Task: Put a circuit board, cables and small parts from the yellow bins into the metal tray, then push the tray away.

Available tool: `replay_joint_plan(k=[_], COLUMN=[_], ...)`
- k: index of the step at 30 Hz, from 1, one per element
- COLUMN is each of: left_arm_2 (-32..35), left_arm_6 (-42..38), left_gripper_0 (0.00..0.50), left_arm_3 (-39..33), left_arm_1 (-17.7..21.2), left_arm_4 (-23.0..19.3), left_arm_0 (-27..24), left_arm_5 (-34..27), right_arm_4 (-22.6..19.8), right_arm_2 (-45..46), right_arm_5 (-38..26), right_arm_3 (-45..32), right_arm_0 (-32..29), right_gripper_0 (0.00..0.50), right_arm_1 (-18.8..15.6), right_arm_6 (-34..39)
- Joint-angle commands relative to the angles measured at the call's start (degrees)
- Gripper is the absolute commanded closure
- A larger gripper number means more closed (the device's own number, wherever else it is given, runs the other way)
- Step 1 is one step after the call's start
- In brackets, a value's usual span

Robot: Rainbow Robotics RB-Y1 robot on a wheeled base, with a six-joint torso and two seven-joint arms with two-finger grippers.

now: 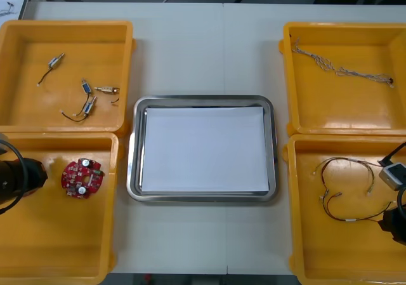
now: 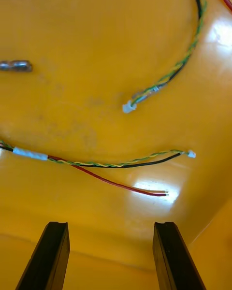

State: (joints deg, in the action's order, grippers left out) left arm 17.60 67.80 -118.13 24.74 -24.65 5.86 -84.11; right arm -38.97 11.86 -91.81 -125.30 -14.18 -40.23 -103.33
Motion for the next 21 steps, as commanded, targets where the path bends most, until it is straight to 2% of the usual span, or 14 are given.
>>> replay_joint_plan(k=[1, 12, 17, 21], left_arm_2=[1.5, 1.5, 1.4, 0.9], left_arm_6=[0.7, 1.0, 1.0, 0.8], left_gripper_0=[0.000, 0.000, 0.000, 0.000], left_arm_3=[0.4, 1.7, 1.7, 1.7], left_arm_1=[-1.0, -1.1, -1.7, -1.8], left_arm_4=[1.4, 2.1, 2.2, 2.5], left_arm_0=[1.1, 0.5, 0.0, -0.1], left_arm_5=[0.6, 0.6, 0.4, 0.4], right_arm_4=[-1.2, -3.0, -3.7, -3.7], right_arm_2=[2.1, 2.1, 2.1, 2.1], right_arm_5=[-0.6, -0.2, 0.4, 0.4], right_arm_3=[-3.4, -6.2, -6.2, -6.2], right_arm_0=[0.7, 1.0, 1.0, 1.0], right_gripper_0=[0.000, 0.000, 0.000, 0.000], right_arm_1=[-2.0, -1.7, 0.5, 2.3], right_arm_6=[-10.2, -29.6, -39.1, -44.1])
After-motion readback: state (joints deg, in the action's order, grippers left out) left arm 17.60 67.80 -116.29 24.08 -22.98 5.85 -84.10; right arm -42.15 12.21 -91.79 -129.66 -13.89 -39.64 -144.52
